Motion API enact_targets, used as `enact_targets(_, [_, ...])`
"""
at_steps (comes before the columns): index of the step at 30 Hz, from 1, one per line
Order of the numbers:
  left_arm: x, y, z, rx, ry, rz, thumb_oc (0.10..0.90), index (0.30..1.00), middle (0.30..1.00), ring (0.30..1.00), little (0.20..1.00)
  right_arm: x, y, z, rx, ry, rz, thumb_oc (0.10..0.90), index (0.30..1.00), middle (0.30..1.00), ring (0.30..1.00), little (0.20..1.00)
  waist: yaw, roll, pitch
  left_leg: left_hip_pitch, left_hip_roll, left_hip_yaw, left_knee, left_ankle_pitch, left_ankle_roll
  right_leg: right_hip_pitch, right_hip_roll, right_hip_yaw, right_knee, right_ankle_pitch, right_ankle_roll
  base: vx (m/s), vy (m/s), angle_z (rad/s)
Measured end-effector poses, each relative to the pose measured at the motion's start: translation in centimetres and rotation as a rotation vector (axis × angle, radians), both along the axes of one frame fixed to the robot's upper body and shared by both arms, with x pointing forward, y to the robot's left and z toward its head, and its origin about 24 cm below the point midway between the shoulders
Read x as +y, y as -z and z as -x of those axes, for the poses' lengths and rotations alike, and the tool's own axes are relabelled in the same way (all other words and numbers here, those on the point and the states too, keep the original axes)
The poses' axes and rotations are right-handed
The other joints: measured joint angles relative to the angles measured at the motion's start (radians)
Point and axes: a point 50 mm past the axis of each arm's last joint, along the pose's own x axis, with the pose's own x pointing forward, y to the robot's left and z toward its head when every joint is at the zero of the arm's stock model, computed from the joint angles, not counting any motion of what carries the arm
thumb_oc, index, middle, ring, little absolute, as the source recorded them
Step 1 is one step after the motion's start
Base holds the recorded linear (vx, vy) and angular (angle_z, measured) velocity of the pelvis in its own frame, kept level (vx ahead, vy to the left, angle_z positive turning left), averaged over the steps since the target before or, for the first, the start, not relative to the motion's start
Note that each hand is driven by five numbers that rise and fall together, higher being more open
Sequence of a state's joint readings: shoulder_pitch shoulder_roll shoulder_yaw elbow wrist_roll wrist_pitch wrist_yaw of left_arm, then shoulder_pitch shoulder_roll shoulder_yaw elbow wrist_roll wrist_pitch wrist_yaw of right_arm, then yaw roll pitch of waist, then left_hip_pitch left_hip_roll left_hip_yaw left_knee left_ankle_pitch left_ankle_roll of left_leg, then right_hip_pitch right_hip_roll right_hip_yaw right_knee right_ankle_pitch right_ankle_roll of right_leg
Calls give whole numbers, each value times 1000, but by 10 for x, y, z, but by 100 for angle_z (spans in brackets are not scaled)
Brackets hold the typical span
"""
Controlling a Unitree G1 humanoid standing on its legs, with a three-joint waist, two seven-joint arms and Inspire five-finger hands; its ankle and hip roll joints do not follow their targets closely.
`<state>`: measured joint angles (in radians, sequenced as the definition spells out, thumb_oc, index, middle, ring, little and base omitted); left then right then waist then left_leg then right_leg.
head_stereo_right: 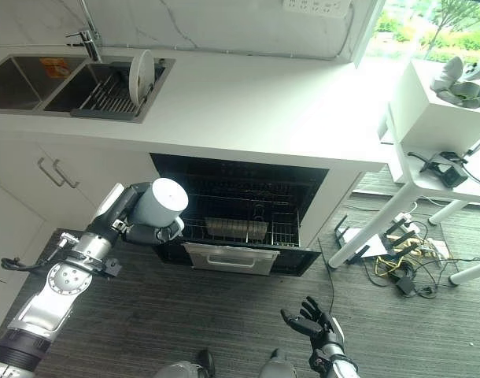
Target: Place the dishes in the dishwasher.
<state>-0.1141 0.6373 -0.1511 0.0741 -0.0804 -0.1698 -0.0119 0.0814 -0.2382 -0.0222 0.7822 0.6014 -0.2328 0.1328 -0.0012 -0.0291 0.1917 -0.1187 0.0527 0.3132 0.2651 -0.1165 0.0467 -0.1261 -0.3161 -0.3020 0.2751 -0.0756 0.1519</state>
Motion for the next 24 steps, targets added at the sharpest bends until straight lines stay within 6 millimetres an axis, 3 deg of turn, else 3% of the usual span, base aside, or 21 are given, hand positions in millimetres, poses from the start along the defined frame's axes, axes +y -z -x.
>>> enact_targets(1, [0, 1, 2, 9, 7, 12, 400, 300, 300, 300, 300, 1, -2, -2, -22, 2, 3, 800, 900, 900, 900, 900, 3, -22, 0, -1, 1, 12, 7, -5, -13, 11, -2, 0, -20, 19, 12, 34, -108, -41])
enact_targets(2, [-5, 13, 8, 48, 3, 75, 400, 300, 300, 300, 300, -4, -11, -6, -71, 27, 22, 800, 900, 900, 900, 900, -22, -7, 1, 1, 39, 8, 17, -2, -42, 11, 33, 0, -15, 27, -5, 33, -93, -31])
enact_targets(4, [-10, 21, 12, 79, 15, 139, 400, 300, 300, 300, 300, -12, -24, -8, -133, 58, 53, 800, 900, 900, 900, 900, -48, -3, -2, 5, 66, 12, 6, 12, -64, -8, 62, 17, 6, 9, -28, 30, -76, -24])
enact_targets(8, [-19, 30, 16, 92, -5, 261, 400, 300, 300, 300, 300, -36, -52, -5, -285, 177, 103, 800, 900, 900, 900, 900, -84, 6, -7, 40, 86, 42, -26, 33, -90, -33, 88, 47, 44, -12, -56, 20, -58, -30])
enact_targets(10, [-25, 33, 17, 78, -22, 339, 400, 300, 300, 300, 300, -49, -73, -6, -375, 228, 145, 800, 900, 900, 900, 900, -113, 19, -11, 49, 87, 52, -37, 38, -98, -42, 92, 55, 61, -22, -58, 10, -50, -26])
enact_targets(11, [-27, 36, 21, 69, -41, 371, 400, 300, 300, 300, 300, -53, -98, -8, -473, 253, 186, 800, 900, 900, 900, 900, -128, 30, -16, 63, 86, 66, -46, 39, -100, -49, 97, 76, 67, -25, -57, 8, -42, -25])
enact_targets(15, [-27, 39, 23, 59, -78, 438, 400, 300, 300, 300, 300, -47, -159, -16, -771, 191, 259, 800, 900, 900, 900, 900, -162, 37, -22, 82, 81, 89, -55, 39, -100, -61, 99, 105, 72, -22, -57, -7, -6, -22])
enact_targets(18, [-32, 39, 22, 51, -95, 450, 400, 300, 300, 300, 300, -38, -187, -20, -910, 111, 280, 800, 900, 900, 900, 900, -164, 36, -23, 99, 75, 116, -64, 38, -99, -72, 98, 133, 73, -23, -48, -2, 8, -29])
enact_targets(21, [-34, 39, 22, 10, -178, 438, 400, 300, 300, 300, 300, -23, -198, -28, -995, -15, 186, 800, 900, 900, 900, 900, -186, 30, -26, 104, 67, 135, -62, 34, -94, -85, 100, 166, 72, -4, -52, -8, -9, -28])
enact_targets(24, [-38, 34, 18, -43, -202, 369, 400, 300, 300, 300, 300, -9, -195, -35, -974, -172, 115, 800, 900, 900, 900, 900, -187, 27, -27, 104, 65, 152, -60, 33, -93, -94, 100, 180, 65, 4, -46, -13, -3, -17])
